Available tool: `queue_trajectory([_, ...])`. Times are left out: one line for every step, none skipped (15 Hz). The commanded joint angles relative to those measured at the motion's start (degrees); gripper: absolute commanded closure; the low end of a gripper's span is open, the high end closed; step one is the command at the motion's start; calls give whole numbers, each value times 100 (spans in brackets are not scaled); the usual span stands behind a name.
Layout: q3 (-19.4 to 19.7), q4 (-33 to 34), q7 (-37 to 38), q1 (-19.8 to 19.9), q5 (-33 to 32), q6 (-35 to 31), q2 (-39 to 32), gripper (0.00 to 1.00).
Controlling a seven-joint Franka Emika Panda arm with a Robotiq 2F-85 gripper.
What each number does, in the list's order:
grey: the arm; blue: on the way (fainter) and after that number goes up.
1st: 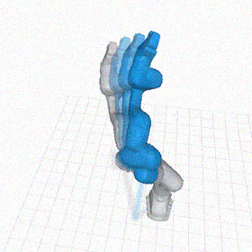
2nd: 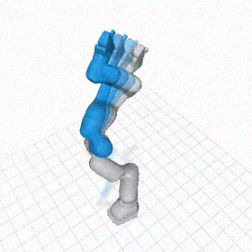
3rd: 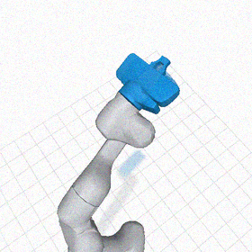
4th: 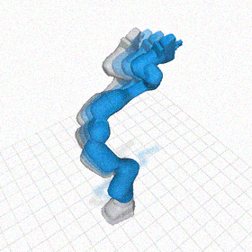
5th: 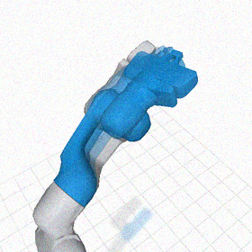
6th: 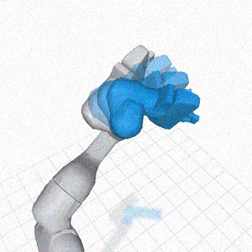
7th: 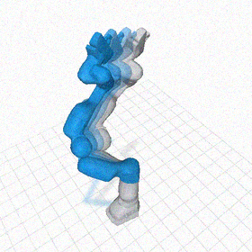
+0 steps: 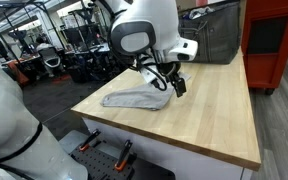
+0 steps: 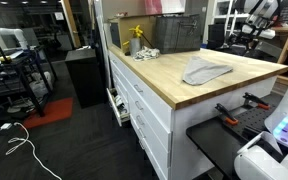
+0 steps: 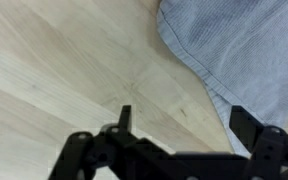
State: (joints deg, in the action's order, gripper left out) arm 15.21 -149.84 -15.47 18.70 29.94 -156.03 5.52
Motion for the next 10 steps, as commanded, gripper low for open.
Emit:
queue_trajectory([-152, -311, -5, -28, -532, 0, 383, 0])
queue_trajectory([-22, -401, 95, -223, -786, 26, 466, 0])
queue_trajectory([-52, -458, 202, -234, -1018, 28, 487, 0])
queue_trajectory([-65, -490, 329, -241, -1282, 90, 493, 0])
queue_trajectory([-72, -516, 437, -272, -1476, 114, 485, 0])
queue_trajectory([-77, -508, 520, -312, -1616, 161, 438, 0])
queue_trajectory([-98, -508, 666, -334, -1763, 155, 383, 0])
queue_trajectory([-109, -476, 725, -388, -1804, 214, 327, 0])
queue_trajectory([-138, -439, 863, -406, -1907, 250, 253, 0])
queue_trajectory([-137, -381, 928, -430, -1952, 371, 217, 0])
